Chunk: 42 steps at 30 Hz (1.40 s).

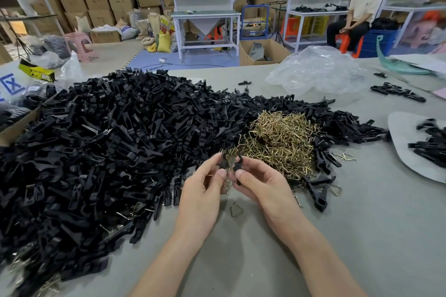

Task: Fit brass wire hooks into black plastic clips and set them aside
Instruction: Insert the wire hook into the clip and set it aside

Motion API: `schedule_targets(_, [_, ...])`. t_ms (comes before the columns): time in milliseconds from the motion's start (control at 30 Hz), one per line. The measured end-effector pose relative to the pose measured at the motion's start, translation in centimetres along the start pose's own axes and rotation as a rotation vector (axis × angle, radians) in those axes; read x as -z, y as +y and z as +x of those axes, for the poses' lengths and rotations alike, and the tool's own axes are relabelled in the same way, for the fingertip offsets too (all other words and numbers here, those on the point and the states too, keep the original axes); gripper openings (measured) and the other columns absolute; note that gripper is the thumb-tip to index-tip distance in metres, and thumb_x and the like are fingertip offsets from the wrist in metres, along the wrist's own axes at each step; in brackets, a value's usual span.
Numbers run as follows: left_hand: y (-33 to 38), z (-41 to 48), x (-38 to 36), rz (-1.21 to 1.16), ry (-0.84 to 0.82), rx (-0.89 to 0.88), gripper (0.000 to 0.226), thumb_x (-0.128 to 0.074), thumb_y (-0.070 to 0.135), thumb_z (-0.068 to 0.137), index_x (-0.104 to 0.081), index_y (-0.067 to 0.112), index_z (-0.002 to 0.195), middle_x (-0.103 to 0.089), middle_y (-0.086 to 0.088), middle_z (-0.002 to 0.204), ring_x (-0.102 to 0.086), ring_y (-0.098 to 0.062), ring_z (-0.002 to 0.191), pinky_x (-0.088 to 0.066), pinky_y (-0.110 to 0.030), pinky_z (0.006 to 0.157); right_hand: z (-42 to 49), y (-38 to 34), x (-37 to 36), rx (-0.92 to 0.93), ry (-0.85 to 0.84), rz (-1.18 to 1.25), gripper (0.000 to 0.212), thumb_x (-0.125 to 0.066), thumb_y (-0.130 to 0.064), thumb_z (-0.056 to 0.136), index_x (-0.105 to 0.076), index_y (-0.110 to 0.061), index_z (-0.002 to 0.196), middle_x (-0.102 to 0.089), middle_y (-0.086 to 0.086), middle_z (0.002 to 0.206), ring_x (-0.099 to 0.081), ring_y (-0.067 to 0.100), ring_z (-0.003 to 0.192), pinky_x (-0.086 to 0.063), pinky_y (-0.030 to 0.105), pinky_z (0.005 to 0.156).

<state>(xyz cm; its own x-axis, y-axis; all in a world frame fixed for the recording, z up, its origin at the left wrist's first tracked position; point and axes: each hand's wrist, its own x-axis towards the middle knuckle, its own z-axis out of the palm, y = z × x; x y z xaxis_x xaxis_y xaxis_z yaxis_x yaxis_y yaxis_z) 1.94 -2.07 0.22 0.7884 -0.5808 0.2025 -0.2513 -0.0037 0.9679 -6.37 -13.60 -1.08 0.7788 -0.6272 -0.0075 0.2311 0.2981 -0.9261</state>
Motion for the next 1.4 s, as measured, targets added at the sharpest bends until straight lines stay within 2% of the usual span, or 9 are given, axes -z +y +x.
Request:
schedule_targets(167, [0.04, -0.26, -0.17, -0.025, 0.015, -0.021, 0.022, -0.067, 0.016, 0.094, -0.067, 0.036, 0.103, -0.073, 0.012, 0.088, -0.067, -0.002, 0.08, -0.047, -0.009, 0.071, 0.08, -0.05, -0.07, -0.011, 0.003, 0.032, 0.025, -0.07, 0.001, 0.089, -0.075, -0.013, 0.109, -0.075, 0.013, 0.11, -0.071, 0.021, 0.104, -0.058, 0.024, 0.082])
schedule_targets(333, [0.01, -0.29, -0.23, -0.026, 0.009, -0.001, 0.02, -0.069, 0.014, 0.093, -0.068, 0.031, 0.104, -0.072, 0.012, 0.087, -0.067, -0.002, 0.078, -0.047, -0.009, 0.071, 0.25, 0.07, -0.02, -0.024, 0.001, 0.037, 0.025, -0.069, 0.0, 0.091, -0.074, -0.012, 0.112, -0.075, 0.011, 0.113, -0.071, 0.023, 0.109, -0.058, 0.025, 0.083])
schedule_targets(500, [0.05, -0.43, -0.3, -0.002, 0.012, -0.015, 0.02, -0.068, 0.014, 0.093, -0.067, 0.031, 0.104, -0.072, 0.017, 0.086, -0.067, 0.0, 0.078, -0.046, -0.008, 0.07, 0.22, 0.19, 0.08, -0.029, 0.009, 0.026, 0.024, -0.069, -0.001, 0.09, -0.074, -0.013, 0.11, -0.074, 0.012, 0.113, -0.07, 0.024, 0.109, -0.059, 0.026, 0.083])
schedule_targets(800, [0.3, -0.6, -0.47, -0.032, 0.032, -0.026, 0.021, -0.067, 0.011, 0.094, -0.067, 0.031, 0.1, -0.072, 0.014, 0.083, -0.066, 0.0, 0.075, -0.046, -0.009, 0.068, 0.19, 0.11, 0.05, -0.03, 0.005, 0.026, 0.023, -0.069, -0.001, 0.091, -0.075, -0.015, 0.108, -0.075, 0.011, 0.11, -0.071, 0.024, 0.107, -0.059, 0.028, 0.085])
schedule_targets(1133, [0.32, -0.78, -0.44, 0.015, 0.016, -0.049, 0.023, -0.065, 0.011, 0.095, -0.068, 0.034, 0.097, -0.072, 0.018, 0.085, -0.066, 0.002, 0.075, -0.045, -0.006, 0.067, 0.05, 0.08, -0.07, 0.003, -0.028, -0.04, 0.028, -0.07, -0.003, 0.091, -0.078, -0.027, 0.104, -0.075, 0.009, 0.111, -0.07, 0.025, 0.11, -0.059, 0.03, 0.089])
schedule_targets(1267, [0.16, -0.59, -0.45, 0.076, 0.028, -0.072, 0.022, -0.065, 0.013, 0.095, -0.066, 0.035, 0.097, -0.071, 0.022, 0.088, -0.066, 0.002, 0.078, -0.044, -0.006, 0.069, -0.02, -0.2, -0.12, 0.009, -0.031, -0.054, 0.038, -0.072, -0.006, 0.089, -0.077, -0.037, 0.11, -0.071, 0.009, 0.102, -0.072, 0.021, 0.101, -0.059, 0.028, 0.084])
schedule_targets(1400, [-0.24, -0.77, -0.46, 0.158, 0.029, -0.104, 0.019, -0.065, 0.021, 0.096, -0.066, 0.04, 0.099, -0.069, 0.019, 0.092, -0.066, -0.003, 0.08, -0.047, -0.011, 0.07, -0.07, -0.3, -0.16, 0.003, -0.021, -0.018, 0.028, -0.071, -0.017, 0.087, -0.078, -0.032, 0.11, -0.075, 0.011, 0.113, -0.073, 0.028, 0.105, -0.06, 0.035, 0.089])
